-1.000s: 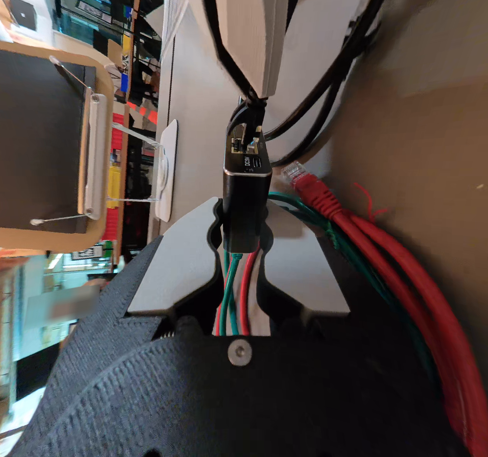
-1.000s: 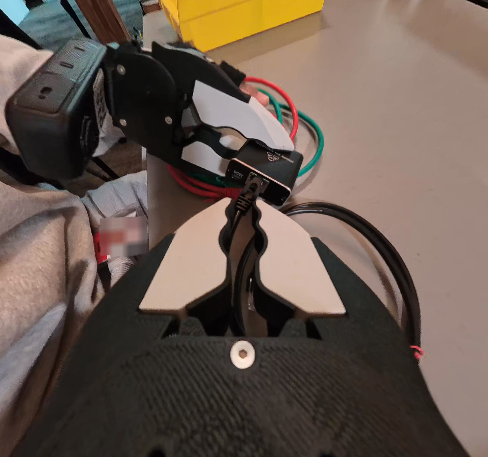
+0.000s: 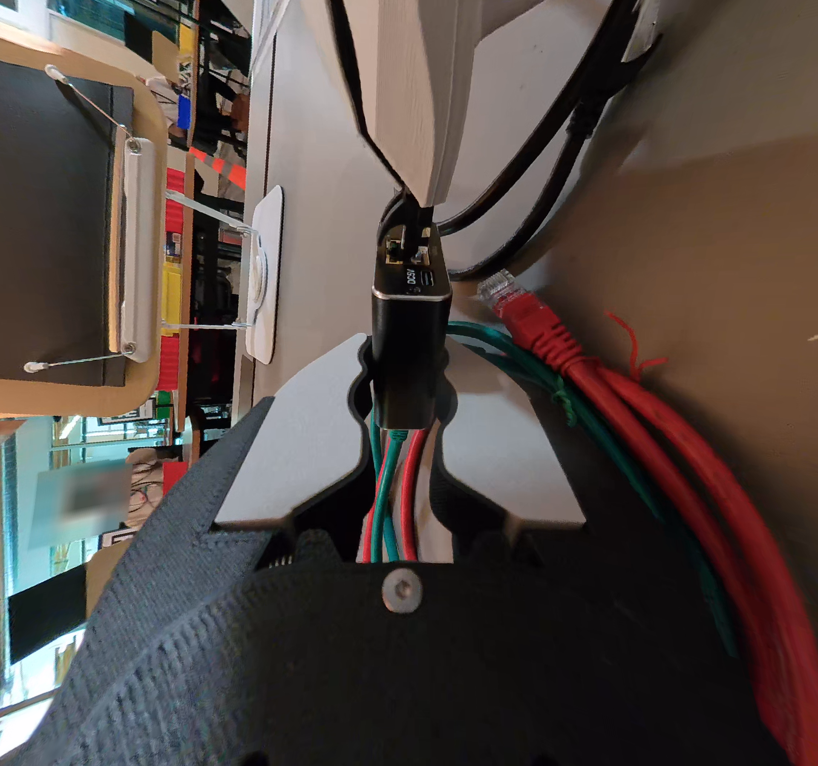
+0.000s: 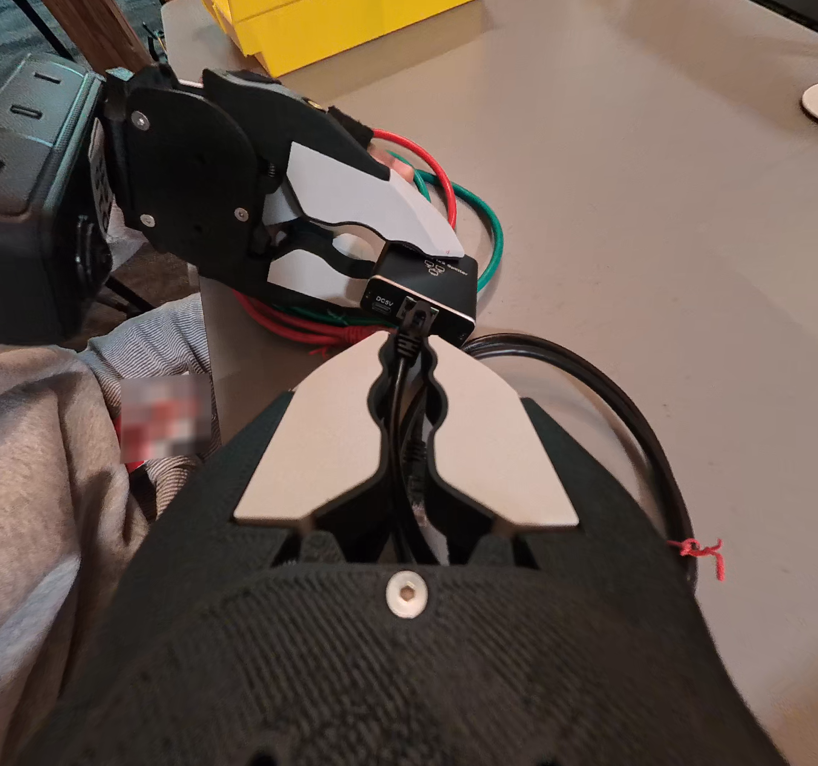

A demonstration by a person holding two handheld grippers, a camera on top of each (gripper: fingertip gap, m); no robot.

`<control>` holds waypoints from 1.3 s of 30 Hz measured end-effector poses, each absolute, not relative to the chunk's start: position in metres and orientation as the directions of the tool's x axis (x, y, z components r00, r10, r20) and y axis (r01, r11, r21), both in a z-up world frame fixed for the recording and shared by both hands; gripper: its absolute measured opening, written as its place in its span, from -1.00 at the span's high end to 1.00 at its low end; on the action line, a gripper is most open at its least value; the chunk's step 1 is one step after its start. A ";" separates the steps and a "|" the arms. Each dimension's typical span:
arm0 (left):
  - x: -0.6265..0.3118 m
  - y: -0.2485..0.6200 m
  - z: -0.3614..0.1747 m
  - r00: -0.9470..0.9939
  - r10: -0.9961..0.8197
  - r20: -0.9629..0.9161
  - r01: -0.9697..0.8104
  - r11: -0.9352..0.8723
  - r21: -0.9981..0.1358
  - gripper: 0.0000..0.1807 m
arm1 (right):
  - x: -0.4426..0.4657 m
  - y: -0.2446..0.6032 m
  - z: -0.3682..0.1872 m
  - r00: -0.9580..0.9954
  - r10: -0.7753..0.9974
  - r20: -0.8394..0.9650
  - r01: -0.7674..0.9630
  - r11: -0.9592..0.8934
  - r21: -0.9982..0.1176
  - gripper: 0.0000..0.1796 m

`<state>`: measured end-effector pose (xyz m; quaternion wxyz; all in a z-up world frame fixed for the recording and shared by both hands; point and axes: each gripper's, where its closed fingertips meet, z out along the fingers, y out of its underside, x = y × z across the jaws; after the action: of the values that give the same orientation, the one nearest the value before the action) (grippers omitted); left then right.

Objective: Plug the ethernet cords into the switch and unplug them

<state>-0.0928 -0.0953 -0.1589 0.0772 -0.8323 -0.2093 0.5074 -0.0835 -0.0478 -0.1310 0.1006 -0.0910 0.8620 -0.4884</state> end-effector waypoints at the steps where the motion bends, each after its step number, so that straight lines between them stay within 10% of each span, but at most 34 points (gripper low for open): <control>1: -0.093 -0.096 -0.160 0.407 0.441 -0.800 0.278 -0.894 -0.351 0.74 | -0.085 -0.048 -0.130 -0.964 -0.252 -0.085 -0.054 0.496 -0.867 0.88; 15: -0.090 -0.114 -0.160 0.422 0.450 -0.787 0.324 -0.886 -0.332 0.74 | -0.093 -0.053 -0.119 -0.909 -0.215 0.356 -0.410 0.313 -0.857 0.58; 23: -0.092 -0.118 -0.158 0.398 0.483 -0.780 0.342 -0.867 -0.362 0.63 | -0.093 -0.054 -0.131 -0.895 -0.233 0.379 -0.442 0.357 -0.823 0.93; 28: -0.089 -0.121 -0.134 0.334 0.612 -0.717 0.314 -0.790 -0.527 0.26 | -0.101 -0.053 -0.133 -0.914 -0.212 0.347 -0.404 0.382 -0.831 0.94; 39: -0.067 -0.144 -0.075 0.197 0.895 -0.401 0.207 -0.438 -0.875 0.45 | -0.106 -0.049 -0.155 -0.960 -0.223 0.167 -0.259 0.494 -0.830 0.79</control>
<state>-0.0672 -0.1437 -0.0753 0.3493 -0.6903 -0.3988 0.4923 -0.1059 -0.0492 -0.1554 -0.0185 -0.1396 0.8642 -0.4830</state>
